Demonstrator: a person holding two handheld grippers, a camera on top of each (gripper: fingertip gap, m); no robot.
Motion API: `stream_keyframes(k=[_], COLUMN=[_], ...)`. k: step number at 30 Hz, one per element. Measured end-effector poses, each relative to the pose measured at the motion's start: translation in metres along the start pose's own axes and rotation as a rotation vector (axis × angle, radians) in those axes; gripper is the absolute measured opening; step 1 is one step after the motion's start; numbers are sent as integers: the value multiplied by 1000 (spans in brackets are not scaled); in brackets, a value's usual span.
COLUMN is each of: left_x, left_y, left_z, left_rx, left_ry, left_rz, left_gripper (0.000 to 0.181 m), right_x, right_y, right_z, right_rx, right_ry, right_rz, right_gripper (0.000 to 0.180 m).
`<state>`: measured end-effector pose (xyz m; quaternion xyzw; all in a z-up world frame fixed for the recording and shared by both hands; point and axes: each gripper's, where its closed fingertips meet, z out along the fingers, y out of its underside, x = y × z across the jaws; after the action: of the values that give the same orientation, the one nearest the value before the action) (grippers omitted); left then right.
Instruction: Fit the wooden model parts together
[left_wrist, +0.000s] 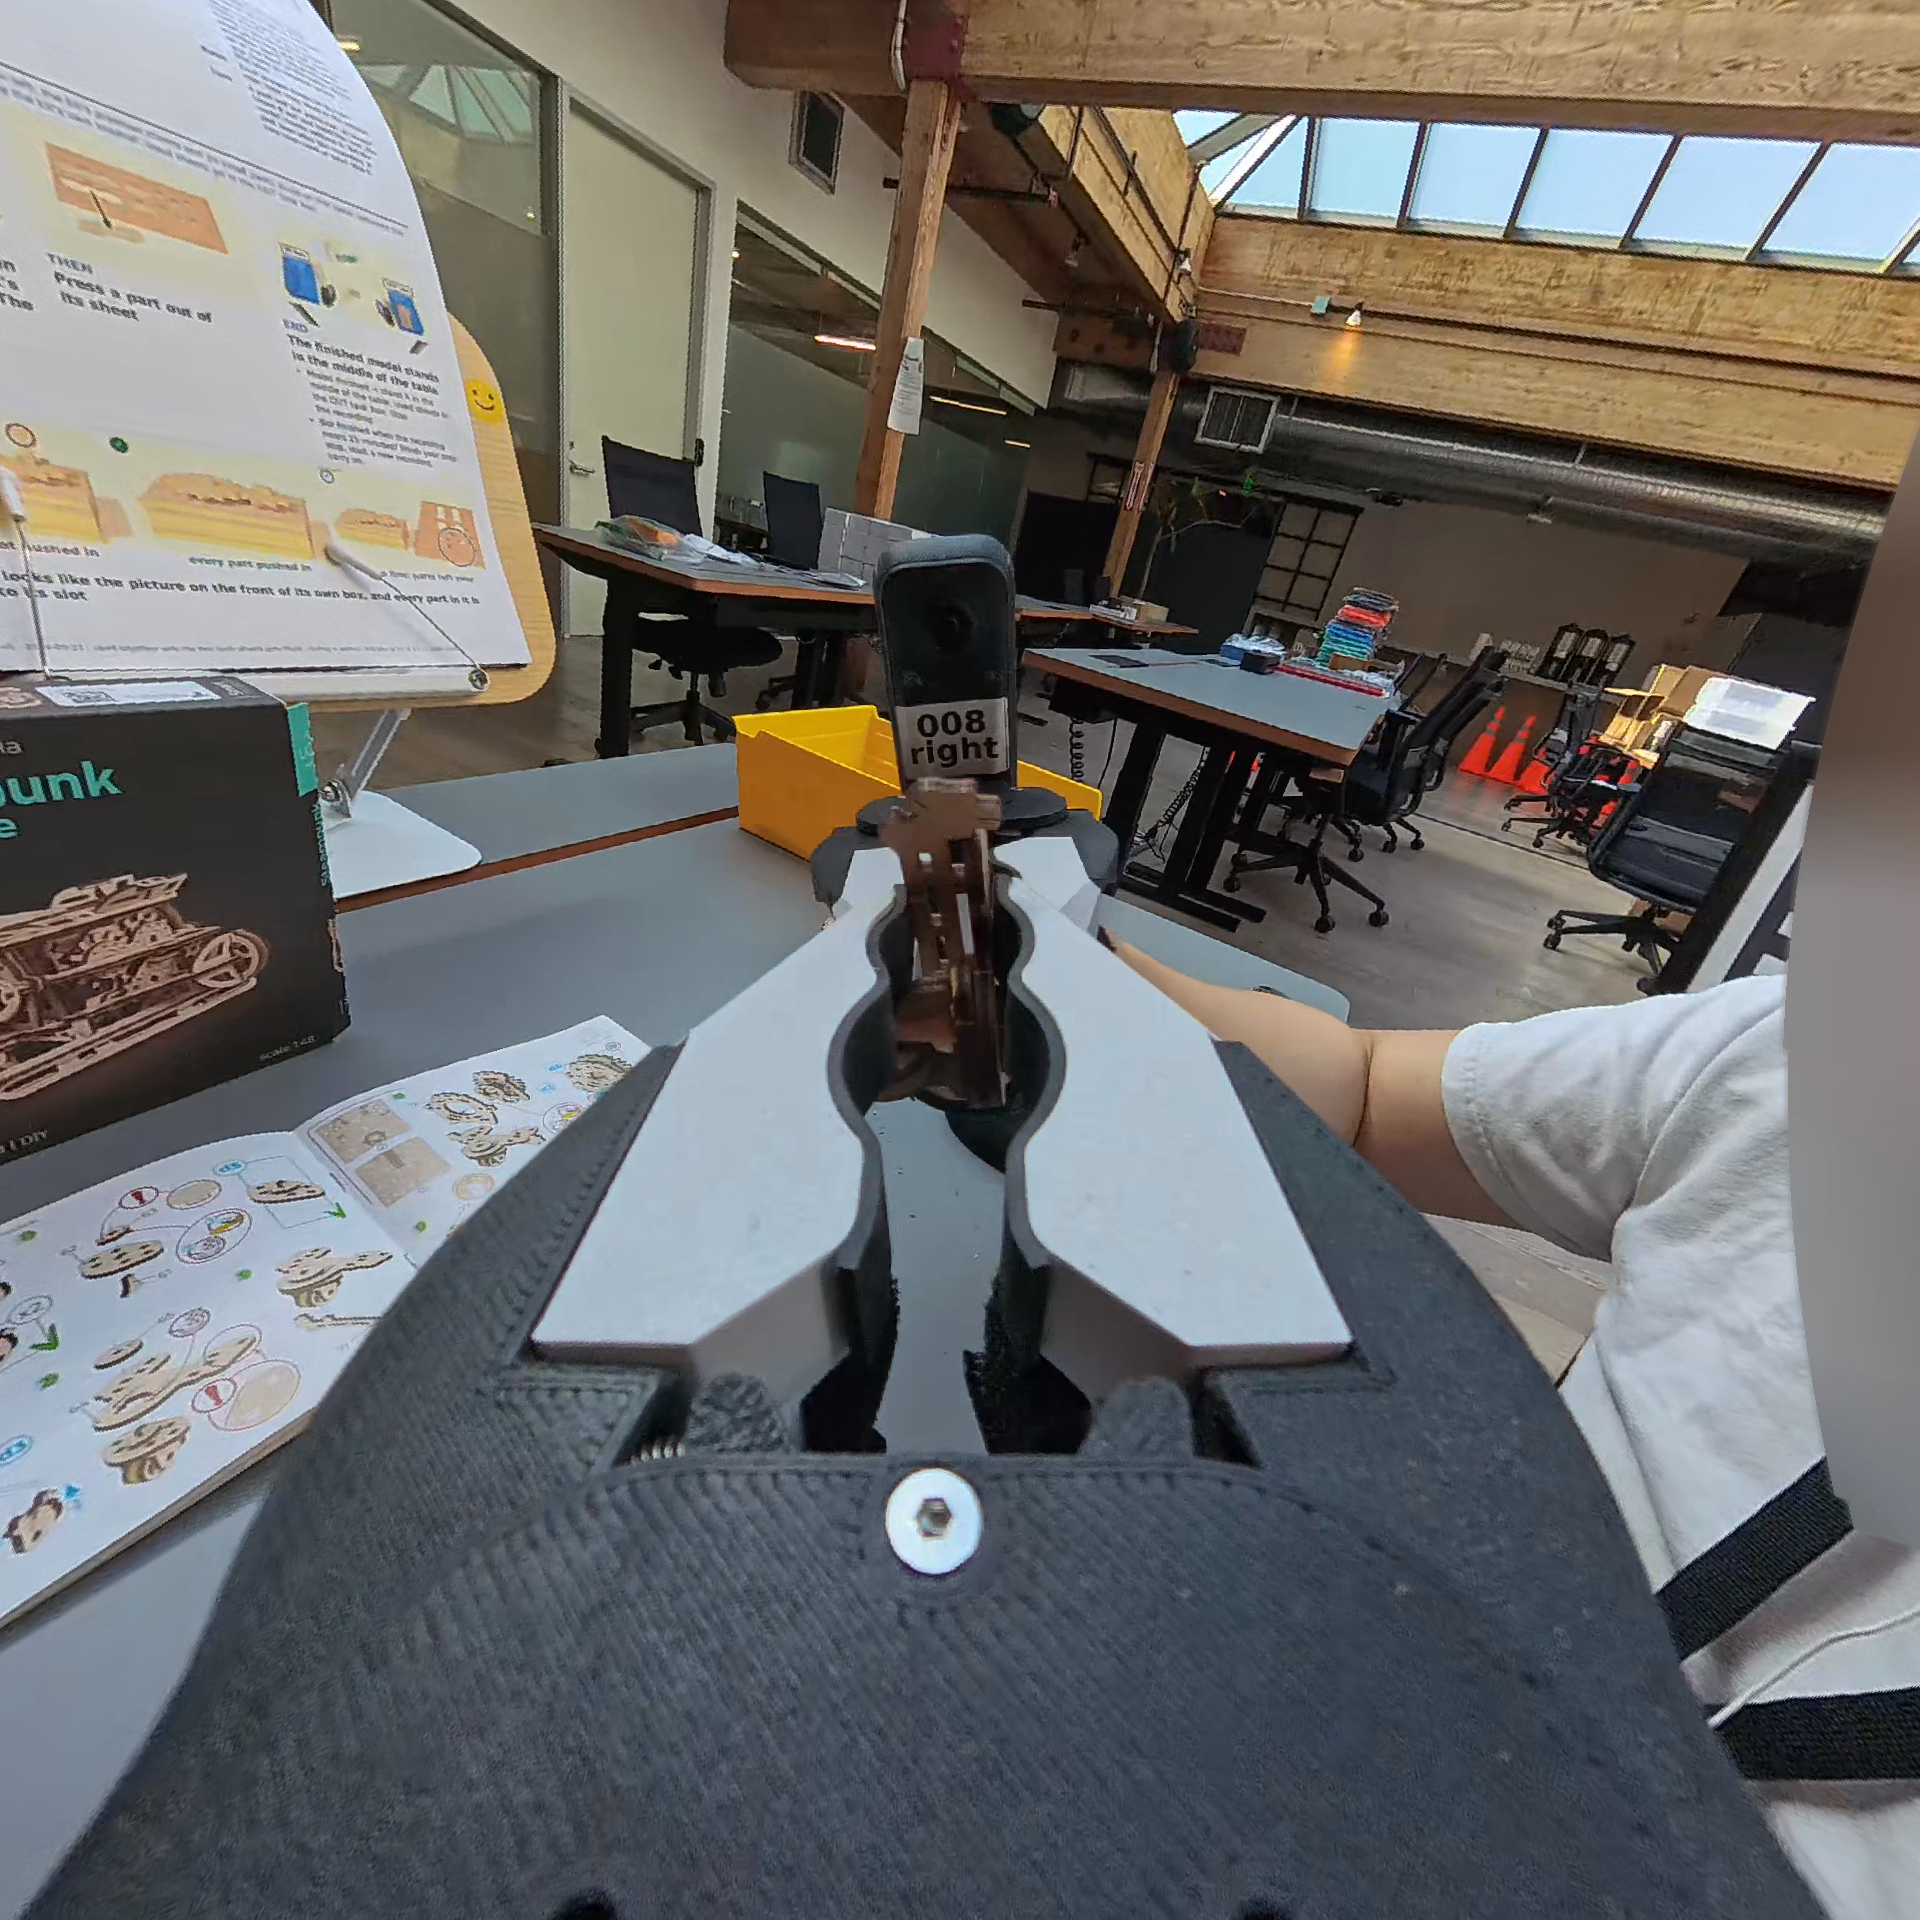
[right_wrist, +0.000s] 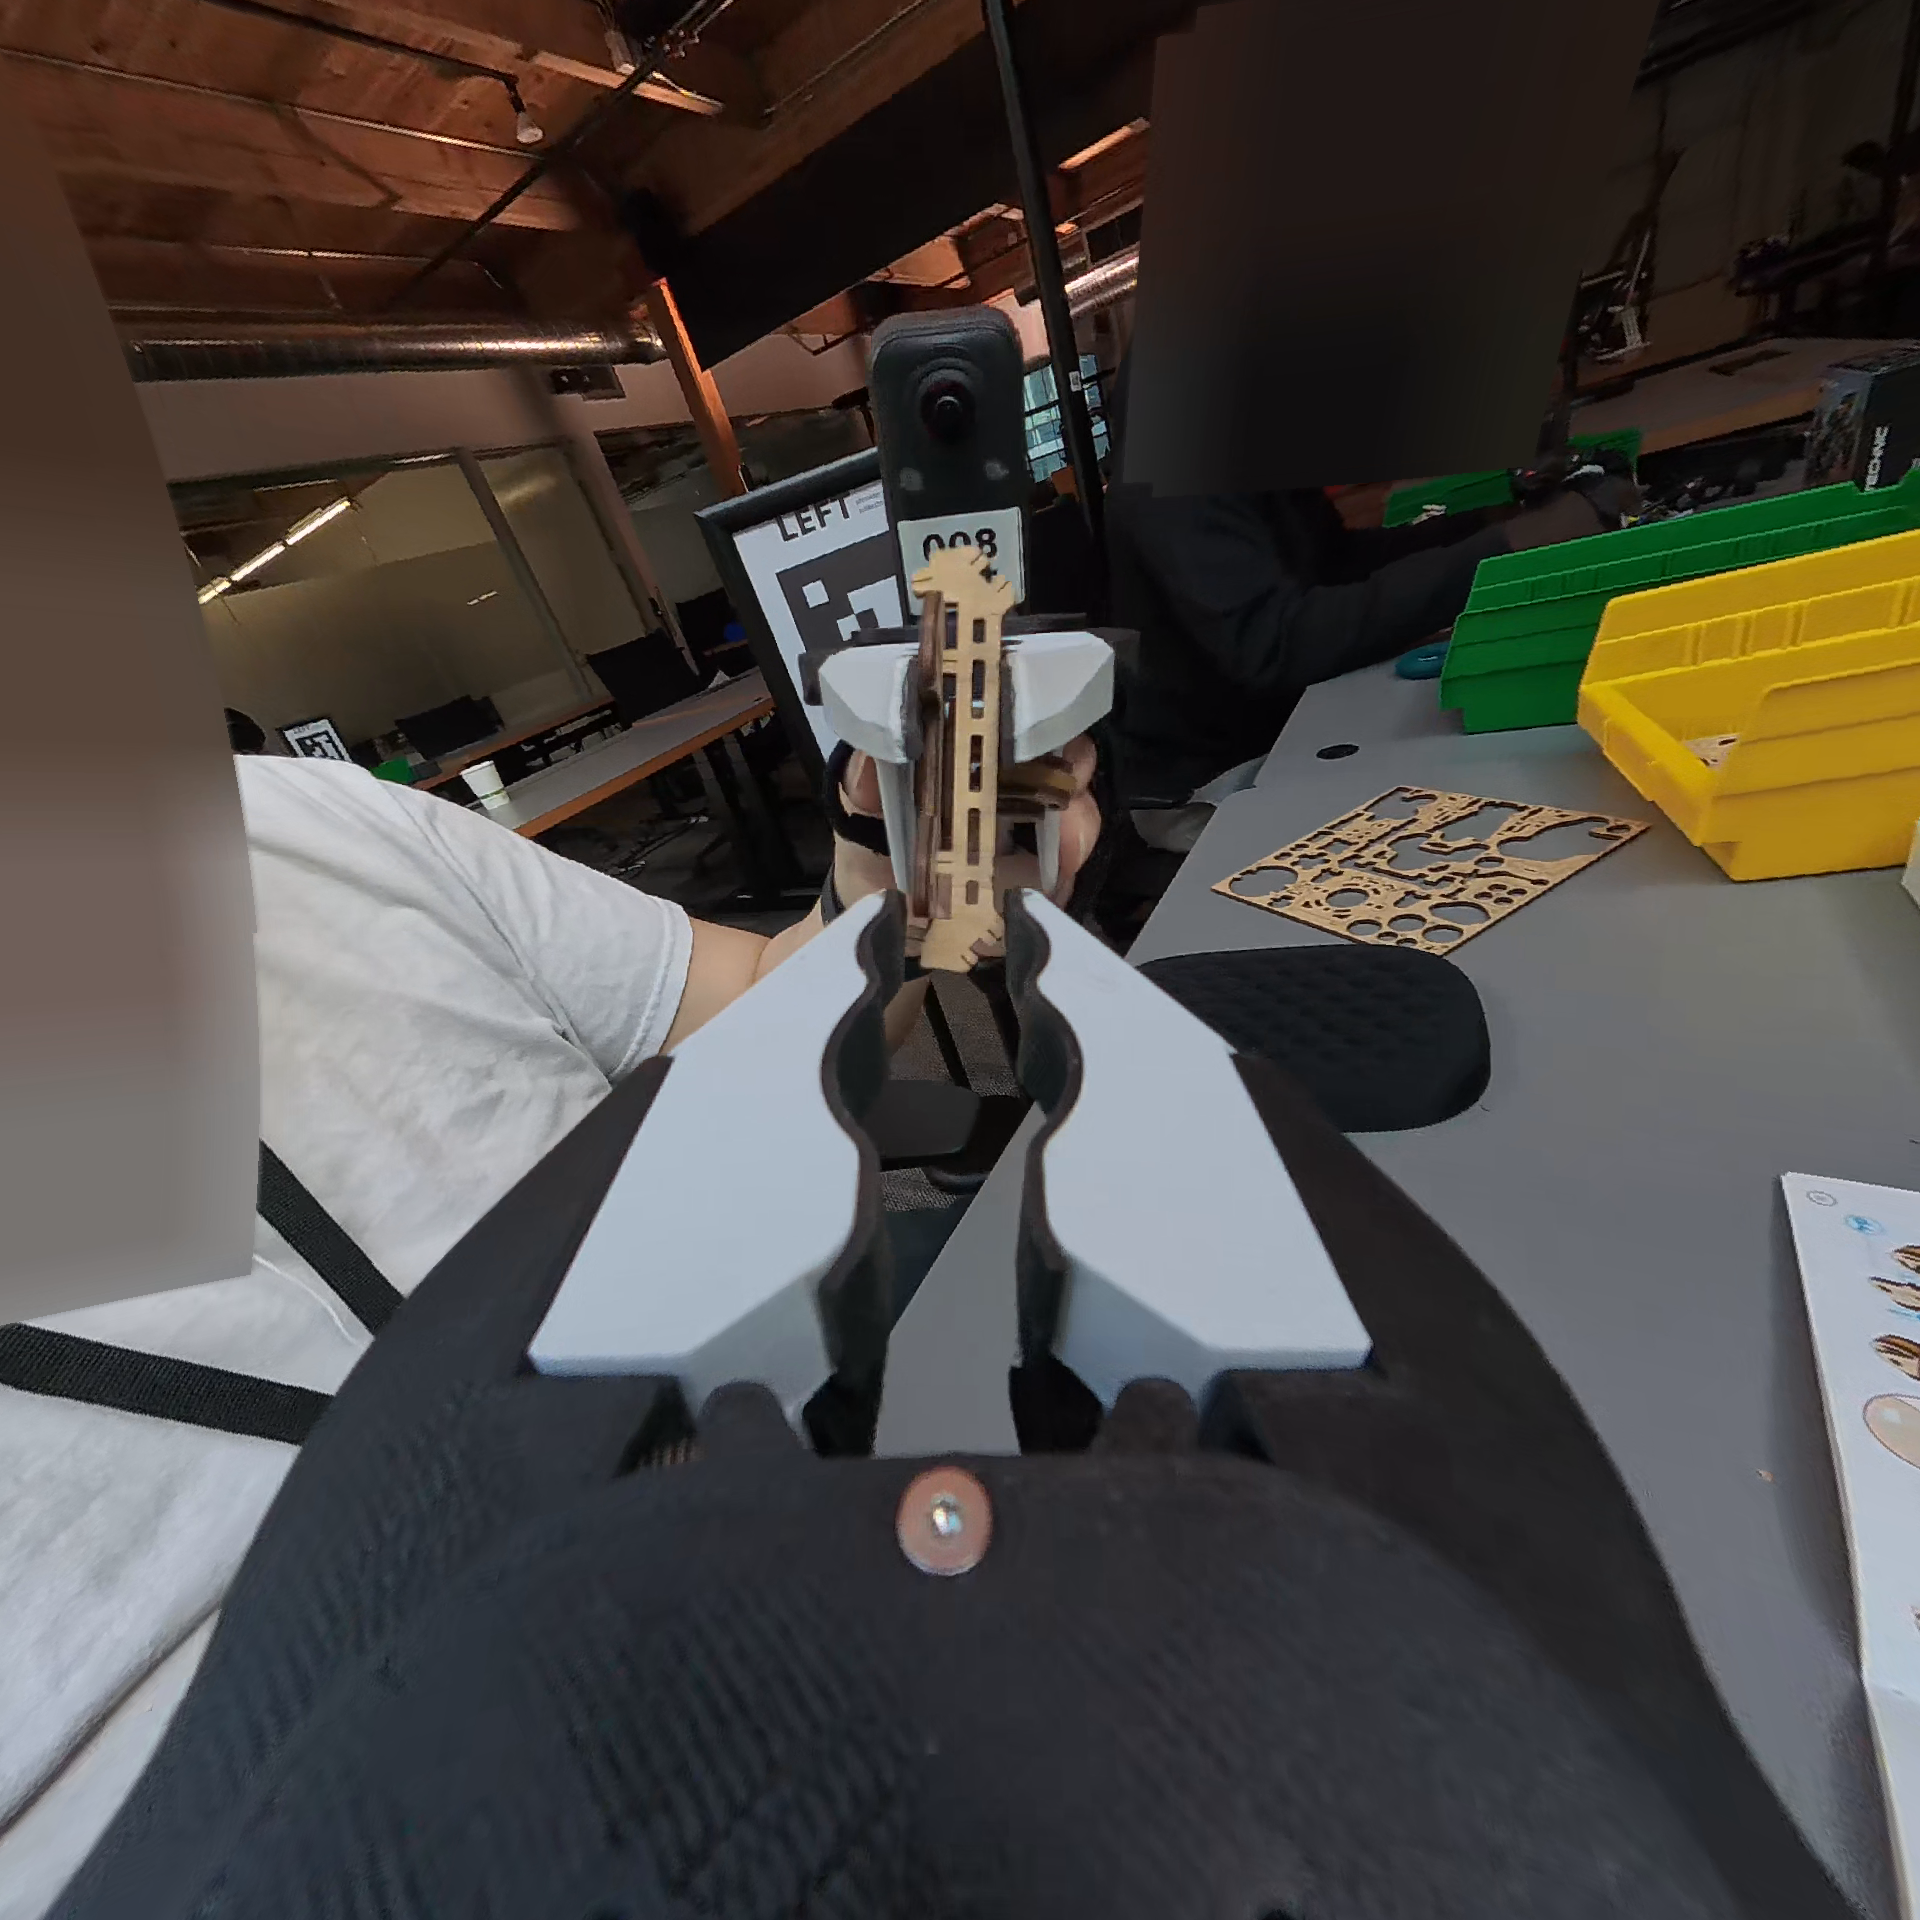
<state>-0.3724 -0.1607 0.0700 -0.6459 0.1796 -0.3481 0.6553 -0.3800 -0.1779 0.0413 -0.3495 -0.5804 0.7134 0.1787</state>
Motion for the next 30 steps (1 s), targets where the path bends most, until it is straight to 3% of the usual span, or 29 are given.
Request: stream_keyframes(k=[8, 11, 18, 21, 30], left_x=[-7, -3, -2, 2, 11], left_y=[18, 19, 24, 26, 27], left_z=[1, 3, -1, -1, 1], left_rx=[-146, -159, -194, -214, -211], left_ry=[-108, -81, -46, -13, 22], left_rz=[197, 184, 164, 183, 214], left_gripper=[22, 15, 24, 15, 11], right_x=[7, 5, 4, 2, -4], right_y=[-3, -4, -7, -2, 3], right_z=[-8, -9, -13, -12, -11], right_rx=[-17, -26, -47, -81, -192], right_ry=[52, 55, 73, 65, 111], right_rz=[-19, -44, -73, -81, -195], right_gripper=[16, 14, 13, 14, 15])
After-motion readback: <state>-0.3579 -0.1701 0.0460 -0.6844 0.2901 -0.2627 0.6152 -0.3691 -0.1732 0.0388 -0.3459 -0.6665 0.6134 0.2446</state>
